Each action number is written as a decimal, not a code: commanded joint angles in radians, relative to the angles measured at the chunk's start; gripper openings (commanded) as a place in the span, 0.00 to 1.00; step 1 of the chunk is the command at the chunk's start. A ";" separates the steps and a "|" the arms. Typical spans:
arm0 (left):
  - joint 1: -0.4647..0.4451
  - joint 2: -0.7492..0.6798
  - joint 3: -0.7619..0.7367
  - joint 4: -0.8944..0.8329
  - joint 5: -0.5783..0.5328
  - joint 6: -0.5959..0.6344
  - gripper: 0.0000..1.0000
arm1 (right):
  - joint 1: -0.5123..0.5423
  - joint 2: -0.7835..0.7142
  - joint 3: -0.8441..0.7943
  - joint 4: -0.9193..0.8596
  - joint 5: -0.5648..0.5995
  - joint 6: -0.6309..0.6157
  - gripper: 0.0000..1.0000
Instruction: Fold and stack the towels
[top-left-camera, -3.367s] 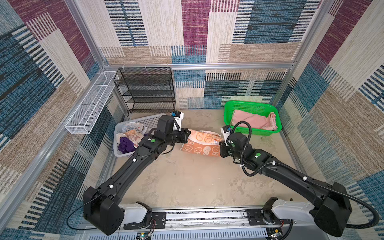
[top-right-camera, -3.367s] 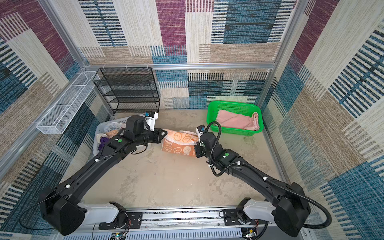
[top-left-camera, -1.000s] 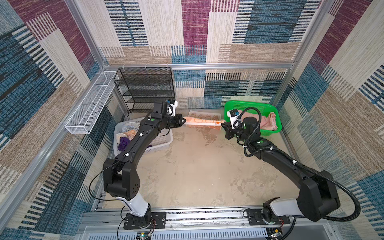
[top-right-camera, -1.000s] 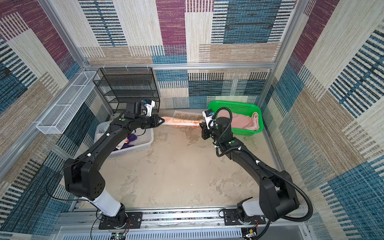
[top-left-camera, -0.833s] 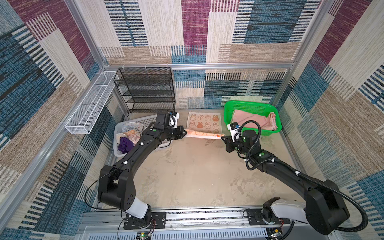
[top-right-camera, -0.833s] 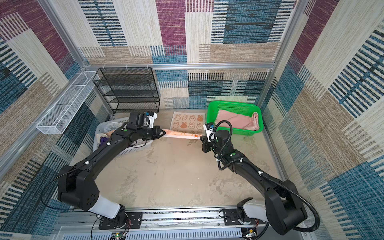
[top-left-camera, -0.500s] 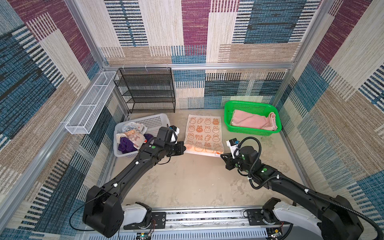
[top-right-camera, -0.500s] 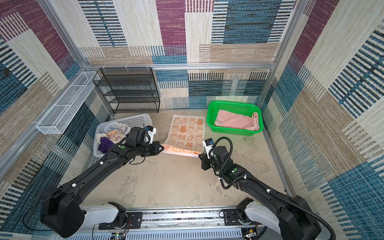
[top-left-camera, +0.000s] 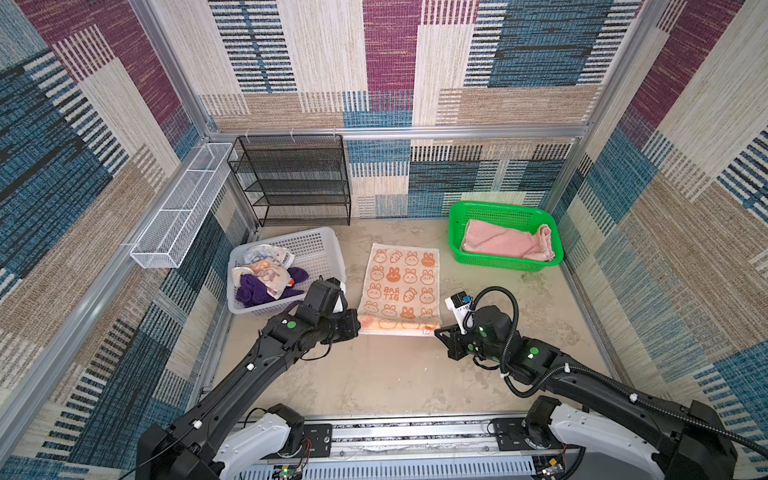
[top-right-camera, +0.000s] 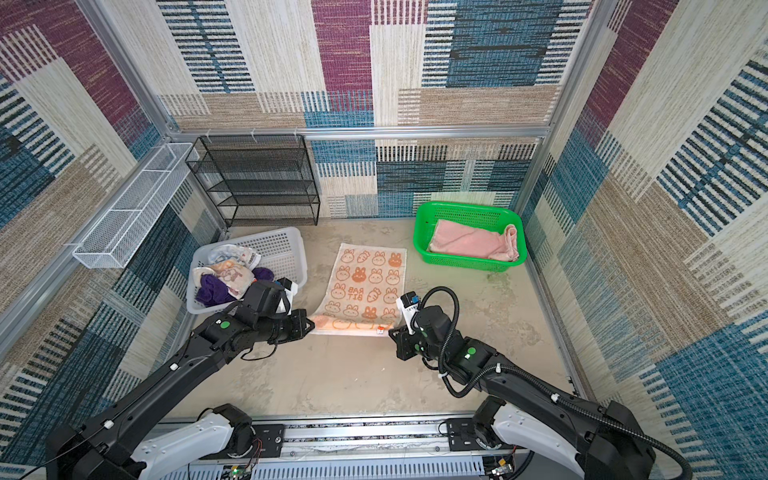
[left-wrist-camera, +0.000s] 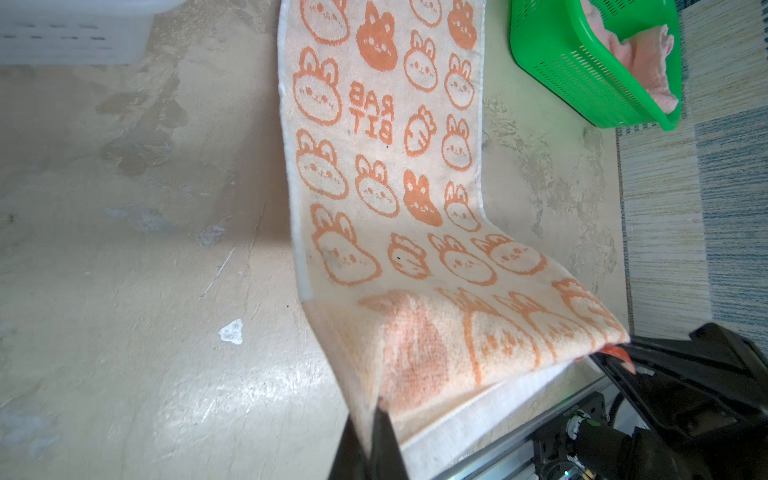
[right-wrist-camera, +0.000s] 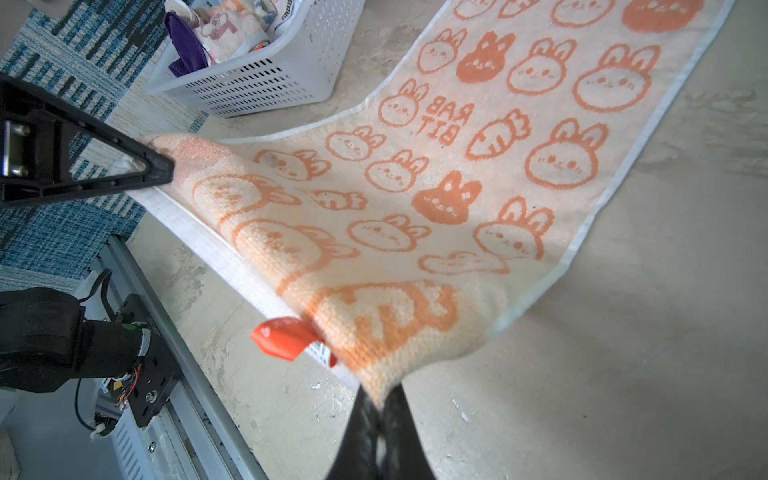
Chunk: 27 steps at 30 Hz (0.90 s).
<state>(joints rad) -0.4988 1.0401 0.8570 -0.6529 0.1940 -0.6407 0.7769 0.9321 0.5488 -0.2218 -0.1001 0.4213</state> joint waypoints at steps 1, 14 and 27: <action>0.002 0.016 0.028 -0.049 -0.080 -0.006 0.00 | 0.001 -0.003 0.035 -0.042 0.119 0.016 0.00; 0.037 0.288 0.230 0.070 -0.062 0.084 0.00 | -0.072 0.218 0.178 0.022 0.300 -0.116 0.00; 0.140 0.566 0.478 0.103 -0.003 0.166 0.00 | -0.259 0.477 0.383 0.092 0.239 -0.243 0.00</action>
<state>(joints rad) -0.3817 1.5635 1.2922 -0.5289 0.2218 -0.5194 0.5407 1.3766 0.9020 -0.1318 0.0814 0.2222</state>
